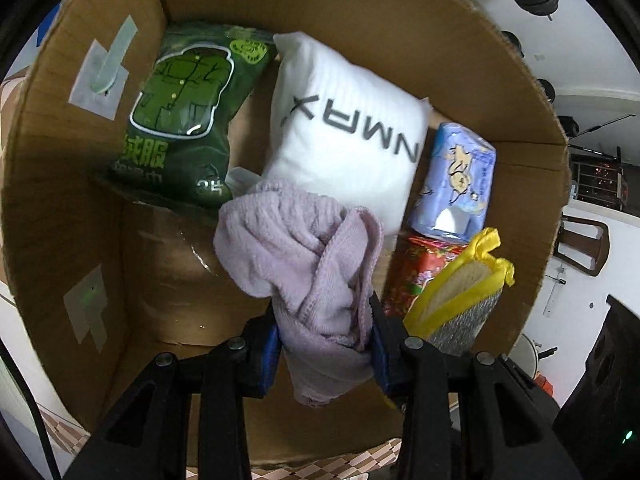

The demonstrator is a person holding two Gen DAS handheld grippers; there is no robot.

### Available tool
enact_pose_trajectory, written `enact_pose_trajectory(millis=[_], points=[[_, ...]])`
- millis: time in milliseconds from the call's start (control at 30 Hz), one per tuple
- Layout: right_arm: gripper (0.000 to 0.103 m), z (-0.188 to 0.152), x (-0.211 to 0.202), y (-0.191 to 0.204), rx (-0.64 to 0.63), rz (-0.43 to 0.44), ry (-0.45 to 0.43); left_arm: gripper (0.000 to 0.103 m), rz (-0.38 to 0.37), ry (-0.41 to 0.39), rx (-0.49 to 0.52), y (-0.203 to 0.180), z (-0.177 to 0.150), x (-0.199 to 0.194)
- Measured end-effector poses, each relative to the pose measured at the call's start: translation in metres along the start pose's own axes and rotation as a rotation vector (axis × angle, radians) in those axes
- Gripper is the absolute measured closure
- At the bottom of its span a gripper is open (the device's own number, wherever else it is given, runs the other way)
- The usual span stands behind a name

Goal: Organize soft objects
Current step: 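Lower the towel and scrubber into the box and open both tools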

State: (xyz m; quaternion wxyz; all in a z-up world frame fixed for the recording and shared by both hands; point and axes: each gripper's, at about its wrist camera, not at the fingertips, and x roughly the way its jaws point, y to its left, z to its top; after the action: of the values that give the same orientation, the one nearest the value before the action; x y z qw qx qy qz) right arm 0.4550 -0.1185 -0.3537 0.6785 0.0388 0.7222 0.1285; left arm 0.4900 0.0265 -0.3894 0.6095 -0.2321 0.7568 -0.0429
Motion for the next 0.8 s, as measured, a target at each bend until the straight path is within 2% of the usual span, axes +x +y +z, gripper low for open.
enact_pose_trajectory(millis=[100, 167, 200, 233, 267, 433, 600, 800], points=[[0.053, 0.003, 0.006, -0.004, 0.006, -0.014, 0.007, 0.065, -0.011, 0.021, -0.006, 0.003, 0.000, 0.004], [0.048, 0.005, 0.010, -0.004, -0.004, -0.031, 0.023, 0.053, -0.032, 0.037, 0.005, 0.003, -0.001, 0.006], [0.042, 0.006, 0.011, -0.004, -0.010, -0.030, 0.035, 0.038, -0.026, 0.031, 0.015, 0.003, -0.002, 0.004], [0.021, 0.007, 0.015, -0.005, -0.005, -0.034, 0.058, 0.019, -0.009, 0.012, 0.027, 0.003, -0.004, 0.000], [0.002, 0.007, 0.016, -0.005, -0.002, -0.042, 0.069, 0.013, 0.012, -0.010, 0.036, 0.002, -0.004, -0.005], [0.000, 0.005, 0.010, -0.003, -0.019, -0.093, 0.037, 0.005, 0.097, -0.095, 0.068, 0.002, -0.012, -0.029], [0.000, -0.001, -0.003, -0.007, -0.016, -0.152, -0.004, 0.003, 0.270, -0.243, 0.147, -0.005, -0.036, -0.058], [0.000, -0.016, -0.039, -0.008, -0.004, -0.223, -0.105, 0.003, 0.313, -0.366, 0.190, -0.005, -0.076, -0.087]])
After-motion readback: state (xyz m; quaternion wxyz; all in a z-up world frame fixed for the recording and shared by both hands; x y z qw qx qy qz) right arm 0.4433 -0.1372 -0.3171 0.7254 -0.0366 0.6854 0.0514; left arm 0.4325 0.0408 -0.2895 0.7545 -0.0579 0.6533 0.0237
